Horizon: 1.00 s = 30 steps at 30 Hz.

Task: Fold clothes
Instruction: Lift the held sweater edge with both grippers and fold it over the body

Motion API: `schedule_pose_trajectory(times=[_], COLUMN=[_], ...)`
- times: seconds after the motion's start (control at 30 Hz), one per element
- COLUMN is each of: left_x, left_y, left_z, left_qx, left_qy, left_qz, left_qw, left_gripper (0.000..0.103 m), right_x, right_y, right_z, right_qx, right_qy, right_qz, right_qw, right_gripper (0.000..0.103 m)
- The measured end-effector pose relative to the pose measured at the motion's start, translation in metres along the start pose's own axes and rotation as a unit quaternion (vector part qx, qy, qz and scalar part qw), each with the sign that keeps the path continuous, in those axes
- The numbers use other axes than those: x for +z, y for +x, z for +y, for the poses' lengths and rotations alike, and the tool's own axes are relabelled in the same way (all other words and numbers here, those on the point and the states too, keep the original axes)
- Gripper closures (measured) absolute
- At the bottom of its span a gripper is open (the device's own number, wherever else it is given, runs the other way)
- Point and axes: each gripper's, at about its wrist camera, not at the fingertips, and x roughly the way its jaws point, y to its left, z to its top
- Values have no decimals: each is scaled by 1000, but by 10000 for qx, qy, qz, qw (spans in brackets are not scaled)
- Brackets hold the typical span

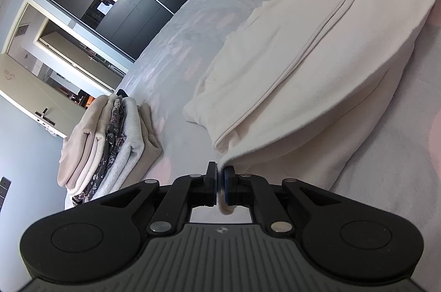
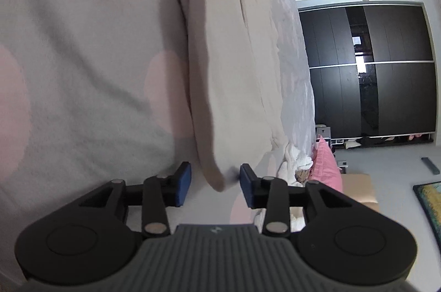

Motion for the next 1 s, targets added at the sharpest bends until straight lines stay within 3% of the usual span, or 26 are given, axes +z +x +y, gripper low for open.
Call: schedule_pose_trajectory(times=[0.1,0.33,0.43,0.5,0.63,0.77,1.0], left_x=[0,0,0,0,0,1,3], left_y=[1,6,6,5,-1,-10,-39], left_z=[0,1,2,3,9,17,35], left_qx=[-6,-4,-2,-1,3,32,199], left_qy=[-11,-20,-39,-73,-211,-354,-566], left_qz=[11,50,51,38,-18,-91,-401], left_qw=[10000,10000,10000,10000,9998,9993,9974], left_gripper=[100,100,100,100,100,100,100], right_x=[-5,-6,-6,-7,-8,-6,-4], right_y=[0,0,8,12,2,-3,-17], right_z=[2,26,29,28,21,-10,-66], right_qx=[-157,-571,-749,-801,-897,-1217,-1885], right_qy=[-74,-911,-1154,-1145,-847,-274,648], right_qz=[45,-263,-265,-125,-120,-77,-31], right_qw=[9998,9939,9901,9901,9923,9922,9799], right_gripper=[62,52,67,86,93,95,97])
